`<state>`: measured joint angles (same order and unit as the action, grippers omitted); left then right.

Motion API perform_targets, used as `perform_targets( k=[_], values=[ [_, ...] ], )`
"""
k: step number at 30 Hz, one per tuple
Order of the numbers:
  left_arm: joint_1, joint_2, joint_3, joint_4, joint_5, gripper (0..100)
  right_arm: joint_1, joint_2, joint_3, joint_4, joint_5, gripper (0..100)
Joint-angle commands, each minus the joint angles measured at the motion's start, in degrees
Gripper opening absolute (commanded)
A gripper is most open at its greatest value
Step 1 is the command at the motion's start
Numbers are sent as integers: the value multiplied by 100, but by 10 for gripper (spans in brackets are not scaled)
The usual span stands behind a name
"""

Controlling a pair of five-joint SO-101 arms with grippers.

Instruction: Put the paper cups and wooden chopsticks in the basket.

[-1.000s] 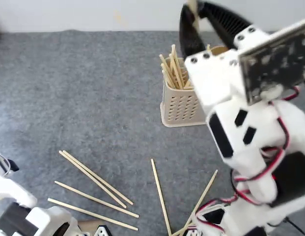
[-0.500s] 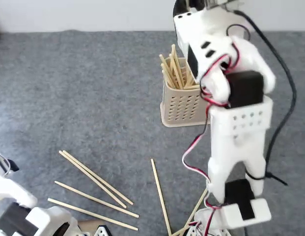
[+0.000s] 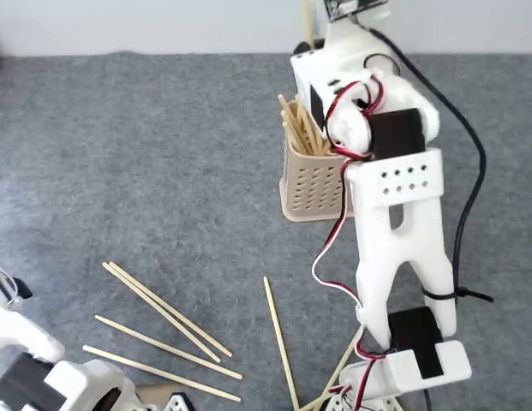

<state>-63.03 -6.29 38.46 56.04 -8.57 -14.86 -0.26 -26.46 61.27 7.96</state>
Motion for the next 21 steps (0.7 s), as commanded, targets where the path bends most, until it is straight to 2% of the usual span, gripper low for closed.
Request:
perform_targets(
  k=[1,5,9,16,21],
  values=[
    [9,-220,-66,-114,-53,251,198,-505,730,-541,-44,12],
    [9,-220,-66,-123,-62,251,224,-954,1538,-743,-44,28],
    [9,-220,-66,-123,-62,251,233,-1552,2303,-822,-44,100],
    [18,-220,-57,-123,-62,251,233,-2624,3719,-1543,-26,221],
    [9,-220,-57,-123,-62,251,233,-3600,4105,-1429,-26,246]
  ],
)
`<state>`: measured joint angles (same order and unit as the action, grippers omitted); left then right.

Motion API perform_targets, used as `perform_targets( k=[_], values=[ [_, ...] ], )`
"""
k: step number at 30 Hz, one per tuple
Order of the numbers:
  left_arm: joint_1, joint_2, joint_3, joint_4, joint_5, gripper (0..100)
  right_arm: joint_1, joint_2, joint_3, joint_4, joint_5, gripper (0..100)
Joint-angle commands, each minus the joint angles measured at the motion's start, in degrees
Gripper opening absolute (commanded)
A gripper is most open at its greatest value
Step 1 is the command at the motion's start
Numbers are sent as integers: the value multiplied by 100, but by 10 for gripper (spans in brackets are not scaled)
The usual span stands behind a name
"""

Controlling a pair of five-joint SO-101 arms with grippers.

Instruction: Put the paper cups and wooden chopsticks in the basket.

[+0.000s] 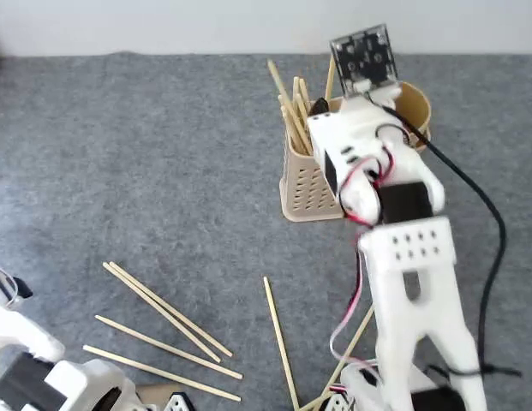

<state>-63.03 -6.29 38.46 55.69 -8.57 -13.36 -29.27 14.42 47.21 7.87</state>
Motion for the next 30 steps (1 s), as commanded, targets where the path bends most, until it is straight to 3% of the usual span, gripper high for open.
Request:
perform_targets(
  k=[1,7,14,23,30],
  values=[
    [9,-220,-57,-88,-62,251,84,-901,35,136,-18,246],
    [88,-264,-171,158,-396,252,84,-1956,62,1684,-18,245],
    [818,-220,-936,1890,-853,250,84,-2580,352,3371,-18,245],
    [1591,-220,-1613,3745,-888,251,110,-3987,1837,4048,-18,245],
    [1899,-220,-1464,4360,-853,251,998,-5771,2681,4101,88,247]
  ],
)
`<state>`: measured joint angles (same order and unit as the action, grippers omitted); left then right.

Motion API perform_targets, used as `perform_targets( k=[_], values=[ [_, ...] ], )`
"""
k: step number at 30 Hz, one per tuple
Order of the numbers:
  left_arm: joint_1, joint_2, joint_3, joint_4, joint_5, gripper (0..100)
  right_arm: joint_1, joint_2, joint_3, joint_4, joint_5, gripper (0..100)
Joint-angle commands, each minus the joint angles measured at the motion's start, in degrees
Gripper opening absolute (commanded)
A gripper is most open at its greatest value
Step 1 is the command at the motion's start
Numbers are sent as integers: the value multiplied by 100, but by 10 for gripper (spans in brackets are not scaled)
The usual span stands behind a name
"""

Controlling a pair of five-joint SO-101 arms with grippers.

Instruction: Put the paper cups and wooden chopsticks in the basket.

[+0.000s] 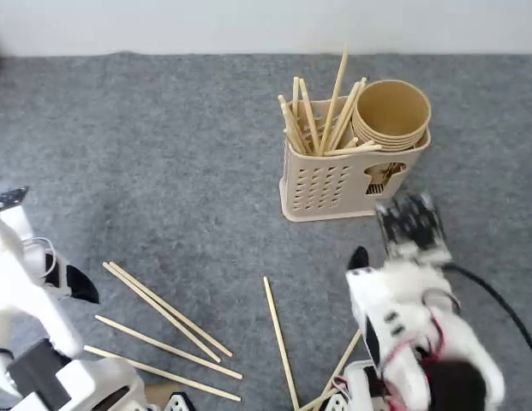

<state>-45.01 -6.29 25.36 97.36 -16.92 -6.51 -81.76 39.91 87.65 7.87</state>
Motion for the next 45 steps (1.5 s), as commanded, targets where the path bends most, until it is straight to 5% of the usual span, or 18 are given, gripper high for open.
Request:
perform_targets(
  k=[1,10,18,40,45],
  values=[
    [114,-220,-66,185,-9,252,382,-690,255,75,211,247],
    [1029,-220,875,-360,1064,254,910,-963,651,171,712,246],
    [1758,-220,1604,-1776,2295,254,945,-963,659,189,695,245],
    [1916,-211,2334,-3833,2374,246,945,-971,686,180,527,245],
    [2338,-211,2457,-3912,2374,125,945,-989,686,215,431,244]
  ],
)
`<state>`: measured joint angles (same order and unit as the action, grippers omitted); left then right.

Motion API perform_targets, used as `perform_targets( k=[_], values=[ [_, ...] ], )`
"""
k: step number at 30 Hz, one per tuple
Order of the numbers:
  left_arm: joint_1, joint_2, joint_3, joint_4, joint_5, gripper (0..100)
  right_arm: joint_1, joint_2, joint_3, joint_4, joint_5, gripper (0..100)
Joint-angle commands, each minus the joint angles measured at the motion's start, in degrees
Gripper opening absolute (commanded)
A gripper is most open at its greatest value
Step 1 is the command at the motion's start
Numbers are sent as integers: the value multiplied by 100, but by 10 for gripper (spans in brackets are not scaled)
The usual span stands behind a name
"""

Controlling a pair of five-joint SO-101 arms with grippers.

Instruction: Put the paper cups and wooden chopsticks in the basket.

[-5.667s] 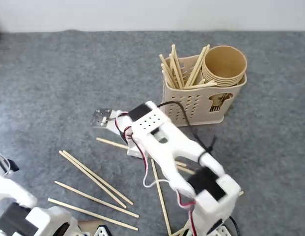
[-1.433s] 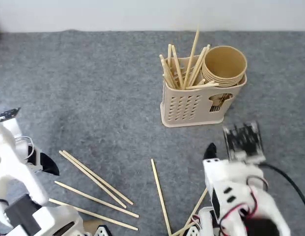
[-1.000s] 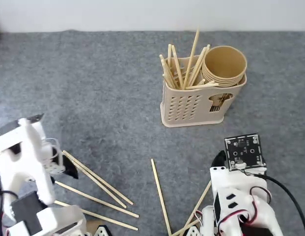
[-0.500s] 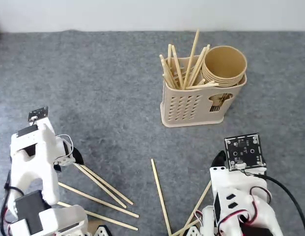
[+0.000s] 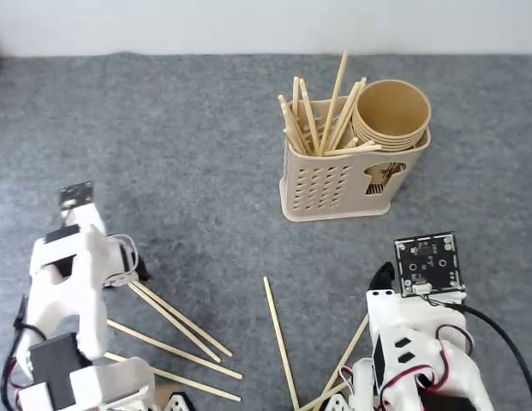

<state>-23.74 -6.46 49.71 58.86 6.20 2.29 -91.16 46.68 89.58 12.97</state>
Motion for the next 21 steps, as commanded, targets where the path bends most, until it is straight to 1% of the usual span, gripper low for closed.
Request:
perform_targets(
  k=[1,5,9,12,17,21],
  values=[
    [290,-193,40,-132,62,96,66,-48,9,22,-79,244],
    [510,-193,163,-378,62,17,75,-57,9,31,-79,244],
    [738,-237,145,-369,53,13,75,-75,9,40,-105,244],
    [1116,-255,84,-387,53,13,75,-75,9,40,-105,244],
    [1688,-255,-453,-325,176,13,119,-75,9,40,-105,244],
    [2004,-255,-1385,237,545,13,505,-84,9,40,-97,244]
  ],
)
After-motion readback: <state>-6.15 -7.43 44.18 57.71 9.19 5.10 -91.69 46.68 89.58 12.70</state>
